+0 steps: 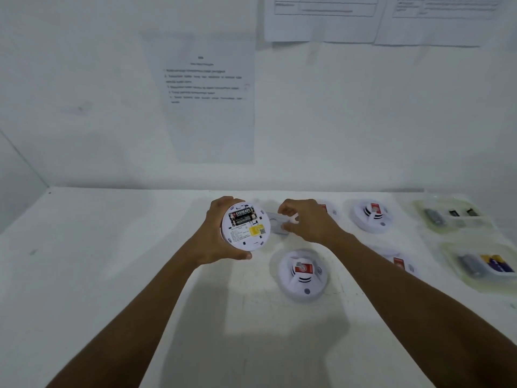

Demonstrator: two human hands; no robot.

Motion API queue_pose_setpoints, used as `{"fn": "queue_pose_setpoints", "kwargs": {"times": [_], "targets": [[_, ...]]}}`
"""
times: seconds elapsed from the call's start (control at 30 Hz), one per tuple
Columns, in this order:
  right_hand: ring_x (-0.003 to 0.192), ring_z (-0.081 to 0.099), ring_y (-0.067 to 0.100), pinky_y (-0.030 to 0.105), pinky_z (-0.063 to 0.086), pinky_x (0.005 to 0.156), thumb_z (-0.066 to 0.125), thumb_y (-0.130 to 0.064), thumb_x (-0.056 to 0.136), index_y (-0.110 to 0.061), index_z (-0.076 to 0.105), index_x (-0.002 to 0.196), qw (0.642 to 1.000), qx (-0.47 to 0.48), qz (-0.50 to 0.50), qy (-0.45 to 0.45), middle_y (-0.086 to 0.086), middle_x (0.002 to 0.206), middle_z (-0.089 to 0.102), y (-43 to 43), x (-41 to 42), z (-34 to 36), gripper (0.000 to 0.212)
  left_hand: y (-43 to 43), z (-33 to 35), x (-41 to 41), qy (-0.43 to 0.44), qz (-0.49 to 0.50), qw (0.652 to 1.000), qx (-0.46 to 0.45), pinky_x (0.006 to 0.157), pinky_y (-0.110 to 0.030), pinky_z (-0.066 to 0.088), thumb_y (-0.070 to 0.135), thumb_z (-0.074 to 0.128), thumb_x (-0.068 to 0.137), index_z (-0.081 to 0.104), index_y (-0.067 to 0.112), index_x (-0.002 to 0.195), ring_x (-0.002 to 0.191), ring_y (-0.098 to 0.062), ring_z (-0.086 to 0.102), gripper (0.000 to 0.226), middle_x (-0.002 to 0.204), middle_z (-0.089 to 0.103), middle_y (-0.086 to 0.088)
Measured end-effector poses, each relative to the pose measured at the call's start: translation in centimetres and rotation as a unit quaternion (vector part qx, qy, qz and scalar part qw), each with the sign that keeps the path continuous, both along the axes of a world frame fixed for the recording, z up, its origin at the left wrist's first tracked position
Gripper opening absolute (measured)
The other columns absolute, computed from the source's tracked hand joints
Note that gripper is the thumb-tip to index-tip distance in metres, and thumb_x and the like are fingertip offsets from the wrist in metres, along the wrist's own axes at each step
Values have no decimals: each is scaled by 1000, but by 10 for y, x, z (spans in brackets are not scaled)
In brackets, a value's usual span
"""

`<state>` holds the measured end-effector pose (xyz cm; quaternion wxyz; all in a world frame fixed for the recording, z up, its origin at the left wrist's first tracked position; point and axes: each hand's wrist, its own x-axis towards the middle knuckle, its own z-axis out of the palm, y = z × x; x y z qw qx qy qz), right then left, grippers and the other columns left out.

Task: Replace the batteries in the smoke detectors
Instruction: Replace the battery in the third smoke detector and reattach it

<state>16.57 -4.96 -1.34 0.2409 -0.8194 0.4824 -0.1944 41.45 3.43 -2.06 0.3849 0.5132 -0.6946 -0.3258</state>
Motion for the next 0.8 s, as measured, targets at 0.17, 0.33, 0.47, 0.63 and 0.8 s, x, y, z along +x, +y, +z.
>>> {"fn": "queue_pose_setpoints", "kwargs": {"times": [0.17,0.33,0.47,0.63,0.8], "targets": [[96,63,22,33,52,78,78,-32,79,-20,58,124,990,-16,36,137,3,116,68,-8,22,-4,51,-1,-9,16,-4,-1,1000,-1,107,-45,41,44,92,39,36,56,124,129,-15,37,102,133,36,11],[104,65,24,30,49,84,72,-34,85,-21,46,139,982,-67,66,164,5,120,70,-6,27,-4,62,-5,-15,20,-15,0,1000,0,108,-44,40,48,91,40,36,51,127,129,-13,36,103,134,37,9],[77,71,16,35,59,76,67,-17,84,-28,37,146,994,-68,31,75,-3,90,77,3,22,4,70,-7,-12,17,-9,-1,1000,-1,110,-44,39,49,90,39,32,62,123,130,-14,35,102,134,34,13],[58,66,12,35,59,65,67,-10,82,-33,48,135,982,-56,-103,-151,-8,66,72,15,-4,15,61,-11,-11,8,-17,0,1000,2,116,-41,30,54,86,36,27,68,123,141,-15,20,106,141,18,13],[75,70,10,23,55,72,76,-10,84,-26,52,131,926,-4,-155,-343,2,74,75,39,-24,48,55,-19,-8,-12,-18,-8,1000,2,117,-37,30,53,87,35,31,50,129,142,-11,18,109,140,13,19]]}}
